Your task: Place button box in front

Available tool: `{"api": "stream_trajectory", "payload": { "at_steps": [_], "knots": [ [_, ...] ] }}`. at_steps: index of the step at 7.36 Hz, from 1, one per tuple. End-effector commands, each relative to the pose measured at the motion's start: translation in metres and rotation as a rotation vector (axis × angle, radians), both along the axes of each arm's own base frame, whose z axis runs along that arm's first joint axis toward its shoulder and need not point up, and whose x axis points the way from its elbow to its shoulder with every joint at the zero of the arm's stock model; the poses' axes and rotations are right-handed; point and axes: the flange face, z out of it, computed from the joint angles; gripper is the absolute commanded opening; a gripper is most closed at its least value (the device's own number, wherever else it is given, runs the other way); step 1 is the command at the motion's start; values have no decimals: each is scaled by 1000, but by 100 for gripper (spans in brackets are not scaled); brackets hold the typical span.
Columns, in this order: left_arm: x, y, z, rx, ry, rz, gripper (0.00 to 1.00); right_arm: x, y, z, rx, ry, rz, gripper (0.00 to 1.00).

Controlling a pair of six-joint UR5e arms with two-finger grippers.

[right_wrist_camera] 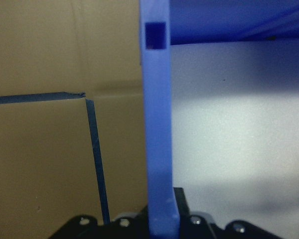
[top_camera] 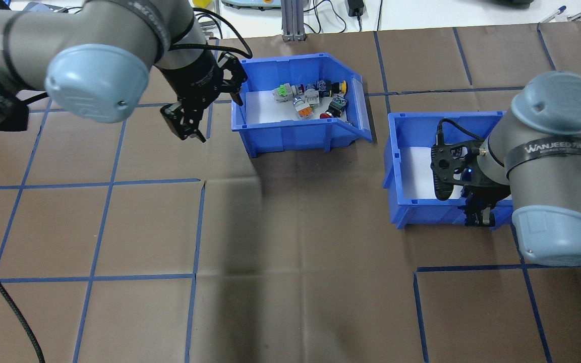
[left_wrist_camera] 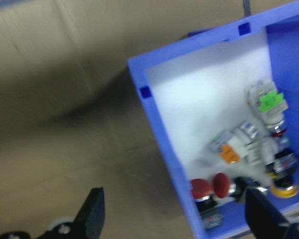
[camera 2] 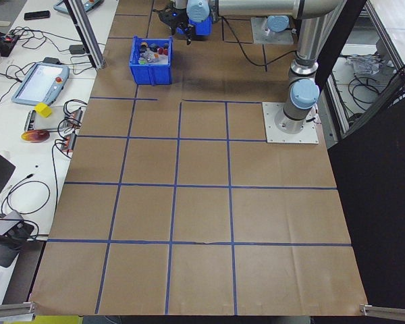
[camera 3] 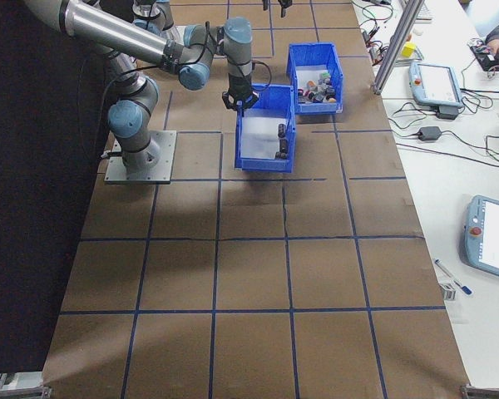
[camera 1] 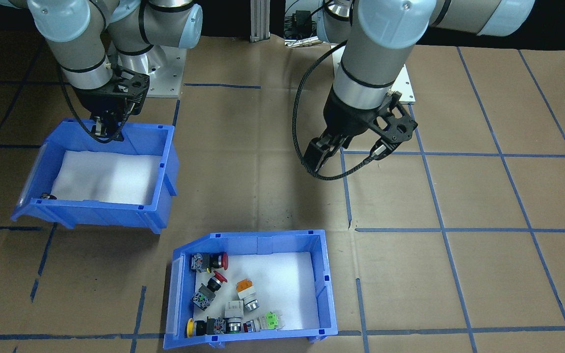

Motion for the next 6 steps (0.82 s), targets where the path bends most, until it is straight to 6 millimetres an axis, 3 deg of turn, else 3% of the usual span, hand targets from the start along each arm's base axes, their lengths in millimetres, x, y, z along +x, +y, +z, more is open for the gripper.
{"api": "stream_trajectory", "payload": {
  "at_steps": [1, 3, 4, 6],
  "knots": [
    [28, 58, 42, 30, -15, -310, 99, 60, 26, -8, -7, 0, -43, 9],
    [34, 91, 47, -21, -1, -695, 99, 121, 57, -11, -13, -5, -63, 9],
    [37, 110, 52, -26, -14, -730, 99, 146, 72, -14, -10, -5, -43, 9],
    [42, 146, 40, -29, -8, -775, 99, 201, 86, -33, -51, -26, 24, 9]
  ]
}}
